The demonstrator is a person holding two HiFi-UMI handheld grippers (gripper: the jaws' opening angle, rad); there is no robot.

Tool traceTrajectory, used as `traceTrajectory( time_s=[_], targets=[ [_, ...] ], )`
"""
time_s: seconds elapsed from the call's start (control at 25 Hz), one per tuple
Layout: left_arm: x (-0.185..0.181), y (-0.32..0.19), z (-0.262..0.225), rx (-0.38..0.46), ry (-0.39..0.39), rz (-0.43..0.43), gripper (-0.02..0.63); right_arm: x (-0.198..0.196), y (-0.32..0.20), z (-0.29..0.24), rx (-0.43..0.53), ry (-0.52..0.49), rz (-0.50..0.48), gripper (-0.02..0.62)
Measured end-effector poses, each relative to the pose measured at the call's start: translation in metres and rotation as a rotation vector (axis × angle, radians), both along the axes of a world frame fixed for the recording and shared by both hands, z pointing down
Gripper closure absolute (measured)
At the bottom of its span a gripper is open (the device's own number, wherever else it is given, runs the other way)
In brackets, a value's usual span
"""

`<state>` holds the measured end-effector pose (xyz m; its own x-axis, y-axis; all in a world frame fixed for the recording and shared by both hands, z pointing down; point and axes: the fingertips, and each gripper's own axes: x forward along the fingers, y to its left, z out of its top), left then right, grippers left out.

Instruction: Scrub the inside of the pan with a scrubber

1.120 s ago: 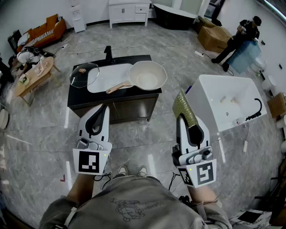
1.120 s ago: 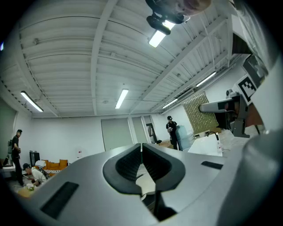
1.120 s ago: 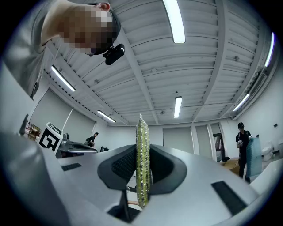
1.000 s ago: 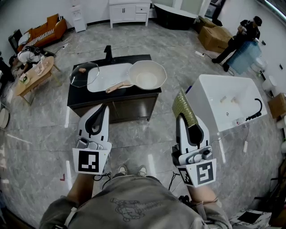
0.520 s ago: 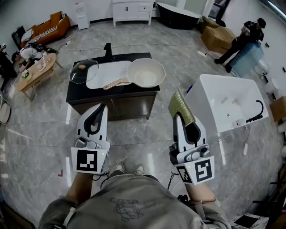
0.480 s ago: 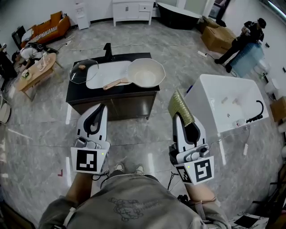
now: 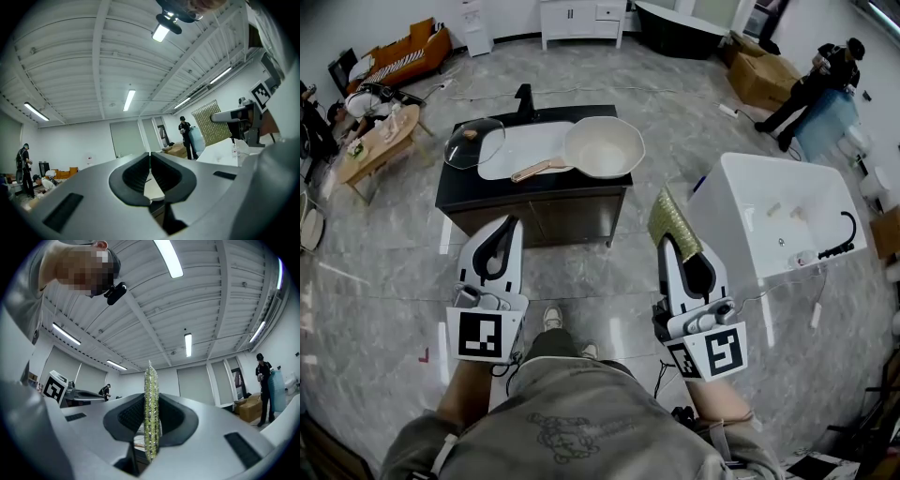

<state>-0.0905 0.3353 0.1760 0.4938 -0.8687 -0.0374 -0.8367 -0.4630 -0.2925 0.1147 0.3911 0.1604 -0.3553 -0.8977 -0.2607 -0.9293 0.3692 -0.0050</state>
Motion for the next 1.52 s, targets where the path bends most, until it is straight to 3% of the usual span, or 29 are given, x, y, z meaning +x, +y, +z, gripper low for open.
traceTrajectory(
  time_s=[0.52, 1.16, 1.52],
  targets=[
    [0.001, -0.048, 0.017, -0.005, 0.001, -0.012, 0.58, -0.001, -0.053, 0.016, -0.008, 0.014, -0.019, 0.522],
    [0.002, -0.181, 0.035, -0.066, -0.03, 0.018, 0.58, -0.003, -0.185, 0.025, -0.04, -0.004, 0.018, 0.522],
    [-0.015, -0.261, 0.045, -0.128, -0.032, 0.04, 0.58, -0.024, -0.274, 0.027, -0.086, -0.003, 0.022, 0.522]
  ],
)
